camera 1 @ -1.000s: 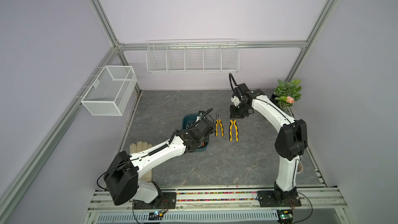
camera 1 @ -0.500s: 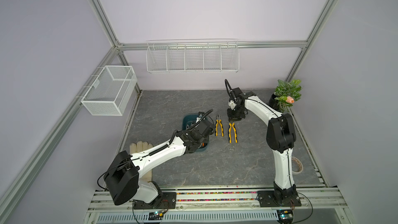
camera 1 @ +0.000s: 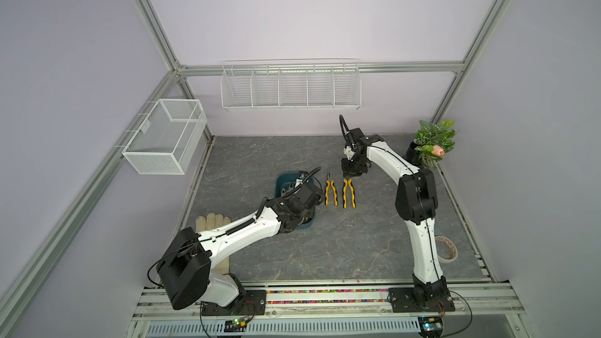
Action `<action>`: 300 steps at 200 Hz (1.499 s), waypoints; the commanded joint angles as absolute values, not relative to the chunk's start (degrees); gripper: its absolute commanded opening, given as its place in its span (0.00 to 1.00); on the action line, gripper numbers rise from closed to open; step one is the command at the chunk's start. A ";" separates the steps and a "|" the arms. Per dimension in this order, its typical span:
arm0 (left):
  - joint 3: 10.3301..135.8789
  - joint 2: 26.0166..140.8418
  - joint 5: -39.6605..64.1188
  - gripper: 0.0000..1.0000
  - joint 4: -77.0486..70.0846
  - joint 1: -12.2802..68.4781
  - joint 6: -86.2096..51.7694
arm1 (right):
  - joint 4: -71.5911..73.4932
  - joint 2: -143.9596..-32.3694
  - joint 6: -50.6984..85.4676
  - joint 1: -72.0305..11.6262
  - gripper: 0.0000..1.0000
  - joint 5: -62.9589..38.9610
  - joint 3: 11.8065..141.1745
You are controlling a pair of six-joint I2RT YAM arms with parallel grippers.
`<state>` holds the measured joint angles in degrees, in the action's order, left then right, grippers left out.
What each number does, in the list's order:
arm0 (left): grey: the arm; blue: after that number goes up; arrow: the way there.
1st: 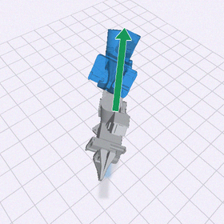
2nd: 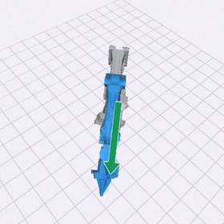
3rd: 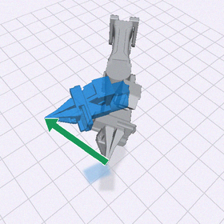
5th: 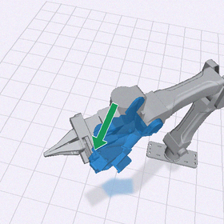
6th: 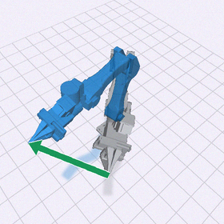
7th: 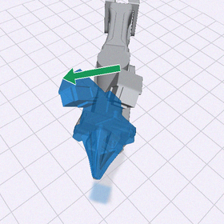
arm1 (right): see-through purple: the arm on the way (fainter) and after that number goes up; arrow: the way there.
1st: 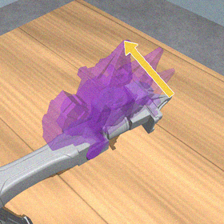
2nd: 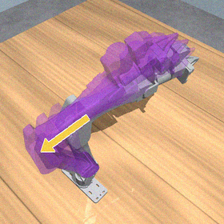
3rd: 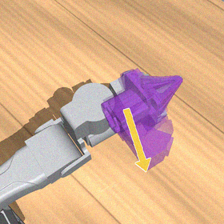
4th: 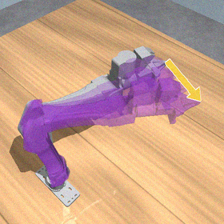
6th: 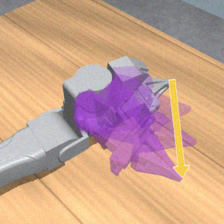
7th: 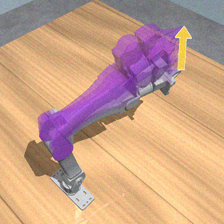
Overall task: Take the pliers out of the storage box
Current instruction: Place the pliers at the center of the board.
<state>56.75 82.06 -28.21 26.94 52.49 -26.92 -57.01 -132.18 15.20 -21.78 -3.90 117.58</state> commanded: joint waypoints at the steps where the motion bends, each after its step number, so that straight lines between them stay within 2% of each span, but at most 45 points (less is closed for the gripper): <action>1: 55.99 81.47 -28.04 0.61 26.50 52.12 -28.20 | -59.46 -134.31 15.55 -21.43 0.07 -3.87 120.75; 95: 54.59 79.70 -28.19 0.61 27.30 52.04 -28.41 | -63.75 -141.28 15.19 -20.68 0.11 -1.77 129.15; 188: 54.27 79.36 -28.30 0.61 27.40 51.95 -28.53 | -65.92 -143.79 15.25 -20.42 0.27 -1.45 132.01; 216: 54.40 79.48 -28.29 0.61 27.35 51.96 -28.52 | -66.27 -143.92 15.31 -20.47 0.40 -1.23 131.84; 262: 54.87 79.62 -28.04 0.61 27.43 51.98 -28.41 | -66.14 -143.66 15.10 -20.46 0.50 -1.12 131.68; 276: 55.08 79.89 -28.15 0.61 27.98 51.97 -28.45 | -65.38 -142.60 14.90 -20.43 0.60 -1.29 131.36; 300: 57.45 82.92 -27.15 0.62 32.30 50.08 -28.56 | -63.88 -138.59 14.35 -20.47 0.69 -1.57 131.18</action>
